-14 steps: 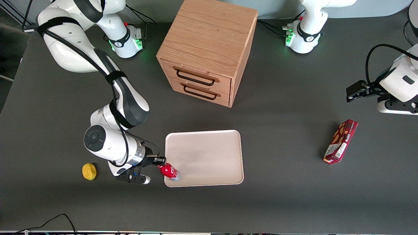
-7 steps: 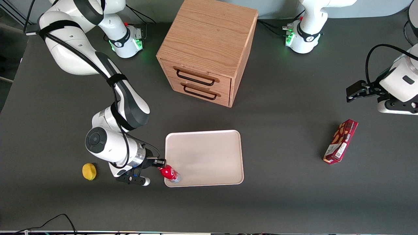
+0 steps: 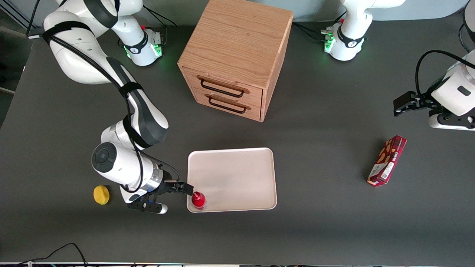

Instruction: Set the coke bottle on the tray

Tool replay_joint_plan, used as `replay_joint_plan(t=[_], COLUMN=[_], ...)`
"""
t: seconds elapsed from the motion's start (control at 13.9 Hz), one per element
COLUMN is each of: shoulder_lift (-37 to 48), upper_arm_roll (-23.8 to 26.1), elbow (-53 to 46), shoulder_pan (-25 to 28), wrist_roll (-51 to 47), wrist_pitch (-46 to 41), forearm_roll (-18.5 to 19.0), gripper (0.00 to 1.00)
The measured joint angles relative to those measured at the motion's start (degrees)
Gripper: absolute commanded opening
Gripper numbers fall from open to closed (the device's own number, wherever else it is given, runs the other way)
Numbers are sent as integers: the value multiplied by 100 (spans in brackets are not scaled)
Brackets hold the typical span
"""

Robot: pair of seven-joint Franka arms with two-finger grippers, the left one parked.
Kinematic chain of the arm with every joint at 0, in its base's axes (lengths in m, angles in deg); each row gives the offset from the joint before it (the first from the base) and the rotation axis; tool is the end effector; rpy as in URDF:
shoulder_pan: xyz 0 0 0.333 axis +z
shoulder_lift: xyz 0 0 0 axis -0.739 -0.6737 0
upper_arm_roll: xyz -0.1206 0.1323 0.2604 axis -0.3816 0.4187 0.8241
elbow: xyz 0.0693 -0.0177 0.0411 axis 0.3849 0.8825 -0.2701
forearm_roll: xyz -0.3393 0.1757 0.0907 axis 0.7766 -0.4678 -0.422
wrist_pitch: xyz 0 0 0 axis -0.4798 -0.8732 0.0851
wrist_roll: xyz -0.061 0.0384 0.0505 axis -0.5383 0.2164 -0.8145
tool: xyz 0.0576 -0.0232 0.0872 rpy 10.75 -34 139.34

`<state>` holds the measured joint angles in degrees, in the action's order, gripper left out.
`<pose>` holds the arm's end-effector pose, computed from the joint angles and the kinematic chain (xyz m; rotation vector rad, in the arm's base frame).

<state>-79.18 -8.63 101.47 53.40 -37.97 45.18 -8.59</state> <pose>0.7294 0.2582 0.3593 -2.8501 0.2704 -0.1930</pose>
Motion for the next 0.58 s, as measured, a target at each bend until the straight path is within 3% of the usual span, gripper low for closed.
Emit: replay_joint_plan(t=[0.22,0.58], shoulder_lift=[526,2041], upper_arm_roll=[38,-11], elbow=[-123,-192], shoulder_pan=[23,-122], wrist_roll=[-200,-295], wrist_pitch=[-148,-2335], forearm_roll=[6,153], gripper=[100,100])
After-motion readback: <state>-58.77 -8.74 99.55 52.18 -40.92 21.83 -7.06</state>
